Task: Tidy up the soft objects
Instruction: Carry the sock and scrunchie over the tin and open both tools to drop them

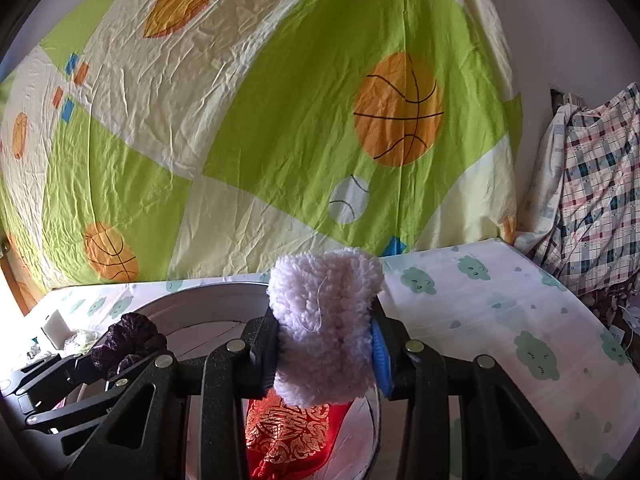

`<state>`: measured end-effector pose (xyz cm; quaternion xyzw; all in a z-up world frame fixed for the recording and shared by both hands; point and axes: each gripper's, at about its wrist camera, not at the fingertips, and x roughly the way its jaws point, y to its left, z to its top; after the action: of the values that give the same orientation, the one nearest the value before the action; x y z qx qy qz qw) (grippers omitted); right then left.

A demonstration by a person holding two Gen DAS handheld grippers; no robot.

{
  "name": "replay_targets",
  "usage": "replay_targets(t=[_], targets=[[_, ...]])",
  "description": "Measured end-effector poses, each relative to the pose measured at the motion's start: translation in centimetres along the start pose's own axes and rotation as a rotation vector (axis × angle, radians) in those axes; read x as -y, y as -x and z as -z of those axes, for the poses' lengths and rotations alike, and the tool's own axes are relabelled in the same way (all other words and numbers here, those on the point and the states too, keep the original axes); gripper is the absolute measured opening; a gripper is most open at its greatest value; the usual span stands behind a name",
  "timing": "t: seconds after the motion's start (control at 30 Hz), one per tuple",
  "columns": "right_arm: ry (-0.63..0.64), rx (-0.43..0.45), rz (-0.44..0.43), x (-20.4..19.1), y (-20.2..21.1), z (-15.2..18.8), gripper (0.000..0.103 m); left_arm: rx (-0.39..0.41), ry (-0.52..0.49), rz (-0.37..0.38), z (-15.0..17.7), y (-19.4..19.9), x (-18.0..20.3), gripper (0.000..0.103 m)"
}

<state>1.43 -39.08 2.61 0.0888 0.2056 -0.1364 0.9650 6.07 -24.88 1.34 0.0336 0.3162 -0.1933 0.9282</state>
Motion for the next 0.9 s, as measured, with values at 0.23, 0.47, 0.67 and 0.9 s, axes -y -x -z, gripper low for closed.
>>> replay_targets(t=[0.23, 0.47, 0.67, 0.9], targets=[[0.027, -0.062, -0.003, -0.5, -1.3, 0.3, 0.041, -0.088, -0.012, -0.024, -0.2, -1.3, 0.0, 0.046], [-0.023, -0.082, -0.051, 0.2, -1.4, 0.1, 0.074, -0.167, -0.002, -0.036, -0.2, -1.8, 0.0, 0.088], [-0.083, -0.039, -0.121, 1.1, -0.5, -0.1, 0.081, -0.096, 0.036, 0.002, 0.3, -0.4, -0.7, 0.103], [-0.12, 0.004, -0.165, 1.5, 0.7, 0.1, 0.081, -0.008, 0.004, -0.036, 0.7, 0.7, -0.6, 0.103]])
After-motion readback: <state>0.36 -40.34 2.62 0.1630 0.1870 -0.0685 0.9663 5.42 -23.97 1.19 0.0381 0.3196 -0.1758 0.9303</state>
